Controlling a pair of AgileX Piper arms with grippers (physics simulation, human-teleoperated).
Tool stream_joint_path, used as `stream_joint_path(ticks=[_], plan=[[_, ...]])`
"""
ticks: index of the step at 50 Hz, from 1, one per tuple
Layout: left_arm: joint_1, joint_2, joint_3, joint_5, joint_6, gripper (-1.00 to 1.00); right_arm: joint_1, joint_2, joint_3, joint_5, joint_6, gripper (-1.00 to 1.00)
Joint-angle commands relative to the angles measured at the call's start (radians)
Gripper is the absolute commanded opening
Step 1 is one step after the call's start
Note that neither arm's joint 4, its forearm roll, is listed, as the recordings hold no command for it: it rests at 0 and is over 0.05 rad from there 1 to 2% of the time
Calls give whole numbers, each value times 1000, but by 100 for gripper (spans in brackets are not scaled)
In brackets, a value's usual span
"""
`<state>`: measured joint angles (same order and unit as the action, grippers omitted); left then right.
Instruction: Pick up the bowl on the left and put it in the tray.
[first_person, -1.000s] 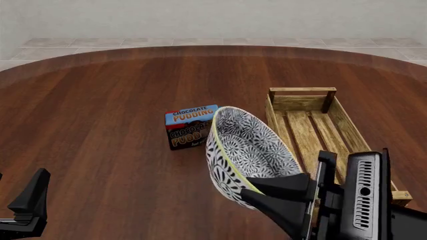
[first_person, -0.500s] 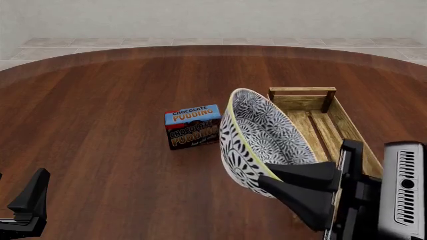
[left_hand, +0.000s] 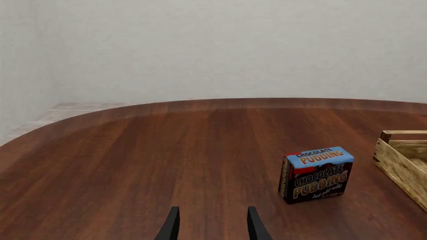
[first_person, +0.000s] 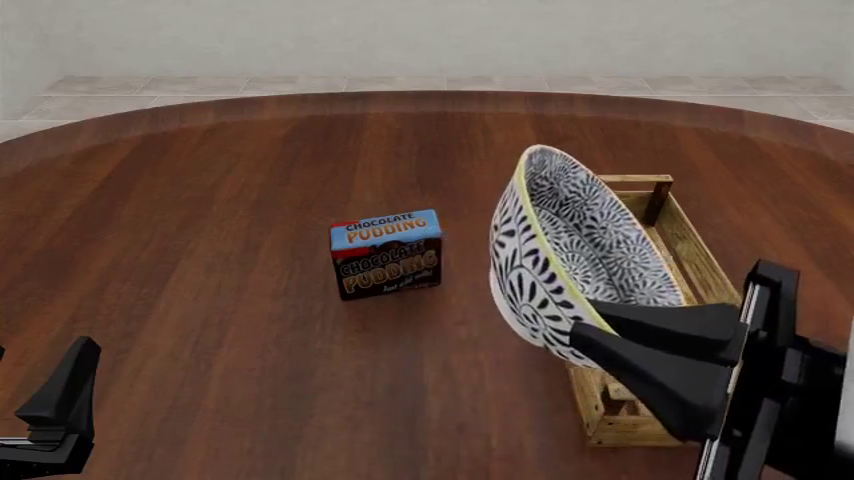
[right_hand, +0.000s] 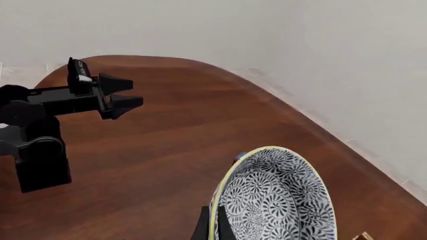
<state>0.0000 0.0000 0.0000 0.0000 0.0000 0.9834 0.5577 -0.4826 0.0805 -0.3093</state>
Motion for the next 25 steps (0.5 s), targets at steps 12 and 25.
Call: stream_joint_path(ticks=[12,25], plan=[[0,0,0,0,0,100,-87,-72,3,41,-30,-100],[0,0,0,0,0,100,-137,-98,6,56,-42,-100]])
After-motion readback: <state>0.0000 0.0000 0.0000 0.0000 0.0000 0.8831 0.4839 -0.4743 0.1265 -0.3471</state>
